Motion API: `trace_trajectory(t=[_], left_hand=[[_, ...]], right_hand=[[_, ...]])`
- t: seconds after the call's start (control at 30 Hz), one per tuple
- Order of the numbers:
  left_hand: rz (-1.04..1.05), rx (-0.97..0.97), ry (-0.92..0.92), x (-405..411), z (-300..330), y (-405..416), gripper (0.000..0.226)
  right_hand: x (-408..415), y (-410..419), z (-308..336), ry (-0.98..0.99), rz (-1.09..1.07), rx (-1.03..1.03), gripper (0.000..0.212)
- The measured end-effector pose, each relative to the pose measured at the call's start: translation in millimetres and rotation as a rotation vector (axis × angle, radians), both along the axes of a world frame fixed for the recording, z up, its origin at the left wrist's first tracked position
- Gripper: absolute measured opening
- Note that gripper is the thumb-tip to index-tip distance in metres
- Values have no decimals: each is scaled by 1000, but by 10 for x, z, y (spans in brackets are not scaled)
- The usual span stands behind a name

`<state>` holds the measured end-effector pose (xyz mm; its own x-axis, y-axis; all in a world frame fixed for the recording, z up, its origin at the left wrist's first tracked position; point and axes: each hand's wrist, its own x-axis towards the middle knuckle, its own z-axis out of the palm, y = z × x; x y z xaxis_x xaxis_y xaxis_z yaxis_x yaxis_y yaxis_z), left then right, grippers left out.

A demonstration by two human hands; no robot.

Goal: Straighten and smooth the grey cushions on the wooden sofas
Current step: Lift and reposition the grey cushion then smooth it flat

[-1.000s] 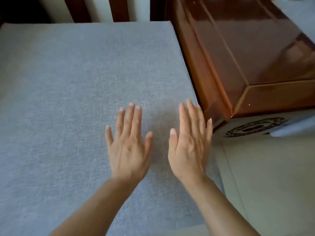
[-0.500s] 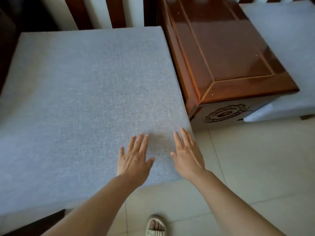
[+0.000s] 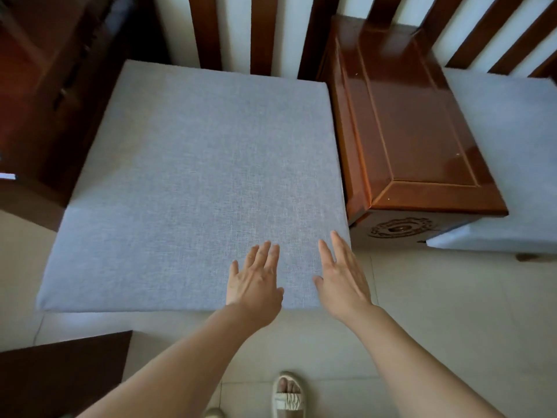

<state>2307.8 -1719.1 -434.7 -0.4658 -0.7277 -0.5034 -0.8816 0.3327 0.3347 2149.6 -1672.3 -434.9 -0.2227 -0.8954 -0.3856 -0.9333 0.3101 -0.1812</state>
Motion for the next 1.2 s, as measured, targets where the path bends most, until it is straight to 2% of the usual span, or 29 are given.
trace_trajectory(t=[0.3, 0.5, 0.77, 1.07, 1.2], left_hand=[[220, 29, -25, -154, -174, -257, 77], [420, 61, -72, -567, -325, -118, 75], [660, 15, -90, -801, -321, 304, 74], [762, -67, -34, -1024, -467, 670, 76], [830, -99, -84, -1236, -554, 919, 76]], right_hand=[[-199, -624, -191, -34, 146, 92, 71], [-501, -871, -366, -83, 434, 112, 75], [-710, -776, -353, -64, 646, 160, 78], [-829, -501, -461, -31, 741, 82, 78], [-957, -375, -568, -46, 830, 73, 78]])
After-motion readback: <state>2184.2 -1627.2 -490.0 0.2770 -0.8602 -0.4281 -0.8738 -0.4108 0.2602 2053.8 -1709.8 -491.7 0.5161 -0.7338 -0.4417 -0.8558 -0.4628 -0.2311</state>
